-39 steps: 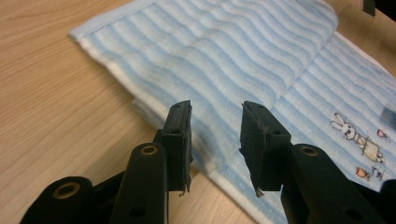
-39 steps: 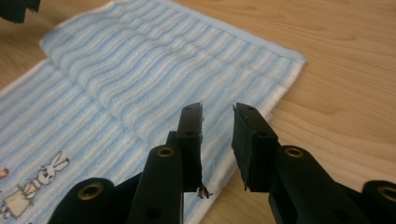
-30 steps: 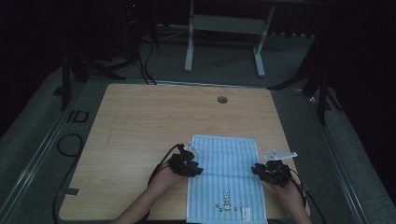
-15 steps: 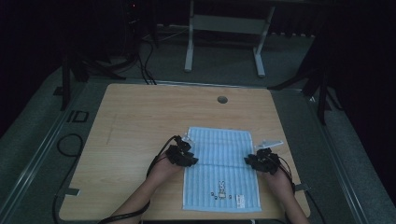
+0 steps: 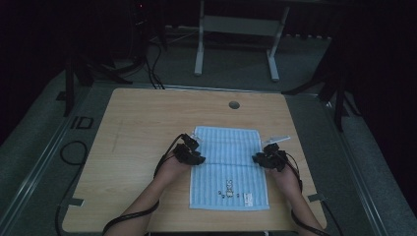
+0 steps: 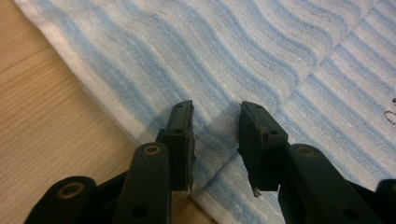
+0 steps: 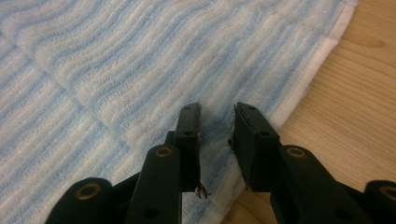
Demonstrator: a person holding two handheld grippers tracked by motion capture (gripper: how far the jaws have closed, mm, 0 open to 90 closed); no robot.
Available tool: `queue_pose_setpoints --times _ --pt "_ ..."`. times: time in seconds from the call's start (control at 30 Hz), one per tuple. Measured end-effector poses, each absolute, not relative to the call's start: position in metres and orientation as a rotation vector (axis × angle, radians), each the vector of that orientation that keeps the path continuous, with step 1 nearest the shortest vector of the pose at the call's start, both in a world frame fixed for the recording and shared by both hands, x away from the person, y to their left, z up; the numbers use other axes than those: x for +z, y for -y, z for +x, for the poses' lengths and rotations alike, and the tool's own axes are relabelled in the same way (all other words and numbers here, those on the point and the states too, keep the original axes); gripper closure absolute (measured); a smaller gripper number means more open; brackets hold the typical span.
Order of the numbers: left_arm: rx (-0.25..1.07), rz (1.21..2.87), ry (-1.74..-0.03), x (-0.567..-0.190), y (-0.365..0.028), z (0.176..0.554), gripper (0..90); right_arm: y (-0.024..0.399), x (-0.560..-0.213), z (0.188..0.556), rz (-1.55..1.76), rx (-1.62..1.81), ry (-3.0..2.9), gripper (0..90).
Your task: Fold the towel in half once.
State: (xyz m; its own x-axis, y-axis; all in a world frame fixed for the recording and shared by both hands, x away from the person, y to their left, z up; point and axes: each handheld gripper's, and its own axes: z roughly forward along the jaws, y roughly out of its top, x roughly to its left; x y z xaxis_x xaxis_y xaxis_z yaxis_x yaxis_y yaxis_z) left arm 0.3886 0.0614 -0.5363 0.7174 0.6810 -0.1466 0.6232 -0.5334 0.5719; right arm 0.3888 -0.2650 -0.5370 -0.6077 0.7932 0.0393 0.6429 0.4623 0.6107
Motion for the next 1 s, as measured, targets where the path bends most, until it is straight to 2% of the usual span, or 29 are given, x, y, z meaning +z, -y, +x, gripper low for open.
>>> queue_pose_setpoints --times 0.17,0.2,0.3,0.43,0.47,0.57,0.63,0.8,1.0 --pt "0.123 2.316 -0.993 -0.535 -0.060 0.387 61.4 0.265 -0.538 0.384 1.240 0.878 -2.441 69.1" --pt "0.112 2.313 -0.997 -0.533 -0.060 0.388 60.0 0.265 -0.537 0.385 1.239 0.878 -2.447 66.3" --pt "0.143 2.278 -1.017 -0.523 -0.066 0.393 57.3 0.267 -0.525 0.388 1.206 0.878 -2.439 65.3" --pt "0.204 2.256 -1.076 -0.512 -0.073 0.409 47.5 0.271 -0.508 0.401 1.213 0.885 -2.404 65.2" --pt "0.252 2.252 -1.107 -0.508 -0.077 0.421 47.5 0.272 -0.502 0.408 1.217 0.882 -2.390 65.2" --pt "0.271 2.204 -1.180 -0.507 -0.083 0.439 43.7 0.276 -0.489 0.434 1.287 0.889 -2.363 63.1" --pt "0.296 2.156 -1.213 -0.506 -0.087 0.449 43.7 0.276 -0.489 0.445 1.307 0.888 -2.361 58.9" --pt "0.272 2.075 -1.248 -0.512 -0.090 0.469 43.5 0.271 -0.499 0.473 1.341 0.780 -2.355 57.1" --pt "0.231 2.104 -1.284 -0.535 -0.081 0.486 43.6 0.271 -0.516 0.488 1.464 0.755 -2.360 52.5"
